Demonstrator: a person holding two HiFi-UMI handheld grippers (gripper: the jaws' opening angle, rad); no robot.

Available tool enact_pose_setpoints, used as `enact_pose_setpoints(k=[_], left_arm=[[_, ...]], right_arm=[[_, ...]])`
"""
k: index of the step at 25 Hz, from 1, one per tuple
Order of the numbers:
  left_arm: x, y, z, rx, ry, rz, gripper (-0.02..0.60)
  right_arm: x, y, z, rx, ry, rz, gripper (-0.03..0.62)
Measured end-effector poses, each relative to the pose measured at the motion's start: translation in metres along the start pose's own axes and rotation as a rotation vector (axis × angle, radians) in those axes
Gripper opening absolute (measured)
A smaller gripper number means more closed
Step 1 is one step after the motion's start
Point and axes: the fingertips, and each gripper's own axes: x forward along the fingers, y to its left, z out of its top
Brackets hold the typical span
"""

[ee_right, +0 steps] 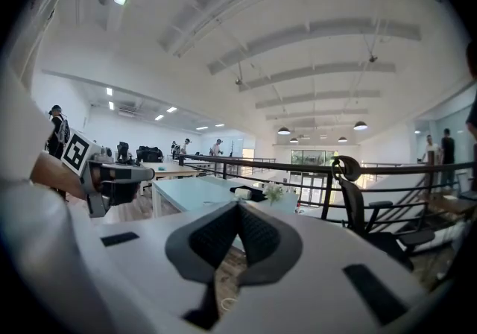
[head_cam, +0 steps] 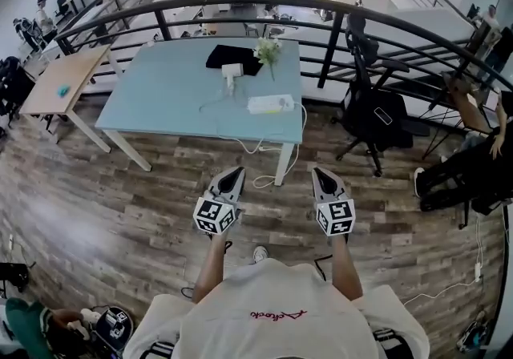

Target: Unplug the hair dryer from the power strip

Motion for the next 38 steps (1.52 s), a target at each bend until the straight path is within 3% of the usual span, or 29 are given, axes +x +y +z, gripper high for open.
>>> enact_pose_setpoints(k=[9, 27, 38], left_arm=[[0.027, 0.044, -0.003, -0.001, 0.019, -0.038, 0.008], [0.07, 0.06, -0.016, 0.017, 0.054, -0.079, 0.008], [0.137, 0.075, -0.027, 0.032, 0.083, -0.097, 0.008]], right_arm=[[0.046, 0.004, -0.001, 0.02, 0.011, -0.027, 0.017], [0.087, -0.006, -0.021, 0.054, 0.022, -0.004, 0.017], [0.137, -0.049, -0.034, 0.073, 0.034, 0.013, 0.017]])
